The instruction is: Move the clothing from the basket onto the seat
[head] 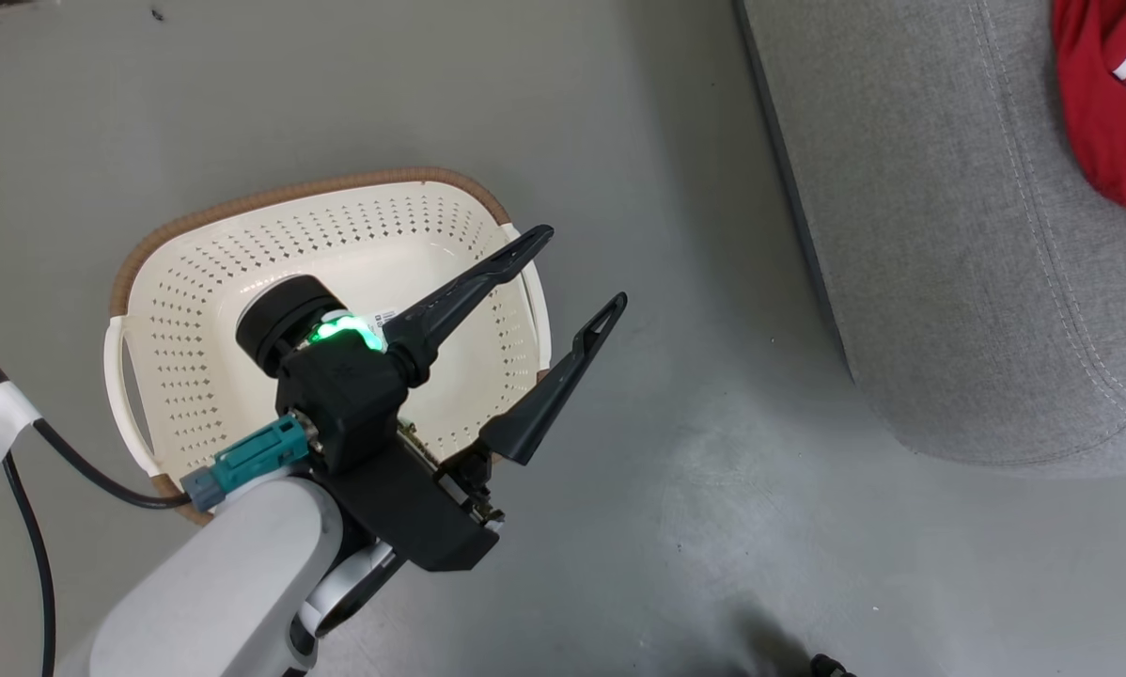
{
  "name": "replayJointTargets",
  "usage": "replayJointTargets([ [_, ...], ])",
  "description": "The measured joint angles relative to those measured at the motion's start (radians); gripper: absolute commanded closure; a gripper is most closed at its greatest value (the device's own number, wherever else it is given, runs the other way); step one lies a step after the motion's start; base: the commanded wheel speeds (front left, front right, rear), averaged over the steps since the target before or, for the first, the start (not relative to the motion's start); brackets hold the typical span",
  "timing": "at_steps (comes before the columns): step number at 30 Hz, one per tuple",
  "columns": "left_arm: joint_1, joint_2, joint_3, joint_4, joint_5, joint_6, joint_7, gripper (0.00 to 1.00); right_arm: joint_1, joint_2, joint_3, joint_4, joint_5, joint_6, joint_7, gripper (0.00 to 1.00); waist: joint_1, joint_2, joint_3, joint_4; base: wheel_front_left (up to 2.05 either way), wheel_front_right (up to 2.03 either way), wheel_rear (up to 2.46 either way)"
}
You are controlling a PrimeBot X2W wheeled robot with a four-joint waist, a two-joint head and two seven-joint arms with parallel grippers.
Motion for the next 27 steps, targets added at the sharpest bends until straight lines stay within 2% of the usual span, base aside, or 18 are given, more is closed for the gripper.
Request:
replayJointTargets([
  [9,0.0,0.001,0.0,0.005,-0.003,0.0,-0.008,0.0,0.005,0.081,0.015,0.088,0.037,0.019,0.136,1.0,0.0,0.0,-0.011,-0.006,0.0,0.0,0.0],
  [11,0.0,0.002,0.0,0.008,-0.003,0.0,-0.009,0.0,0.008,0.092,0.01,0.097,0.058,0.025,0.153,0.88,0.0,0.0,-0.014,-0.008,0.0,0.0,0.0],
  [13,0.001,0.002,0.0,0.013,-0.005,0.0,-0.009,0.0,0.008,0.096,0.009,0.104,0.061,0.026,0.173,0.72,0.0,0.0,-0.017,-0.01,0.0,0.0,0.0],
  [14,0.001,0.001,-0.001,0.016,-0.009,0.0,-0.009,0.0,0.006,0.096,0.008,0.109,0.061,0.028,0.184,0.55,0.0,0.0,-0.019,-0.011,0.0,0.0,0.0],
  [16,0.002,0.0,-0.001,0.024,-0.01,0.0,-0.017,0.0,-0.004,0.093,0.01,0.119,0.061,0.034,0.203,0.02,0.0,0.0001,-0.024,-0.012,0.0,0.0,0.0],
  [17,0.002,0.0,-0.001,0.026,-0.01,0.0,-0.017,0.0,-0.012,0.09,0.011,0.124,0.061,0.038,0.212,0.0,0.0,0.0,-0.028,-0.013,0.0,0.0,0.0],
  [27,0.007,-0.001,-0.001,0.06,-0.02,0.0,-0.032,0.0,-0.076,0.042,0.033,0.176,0.06,0.071,0.269,0.0,0.0,0.0,-0.074,-0.027,0.0,0.0,0.0],
])
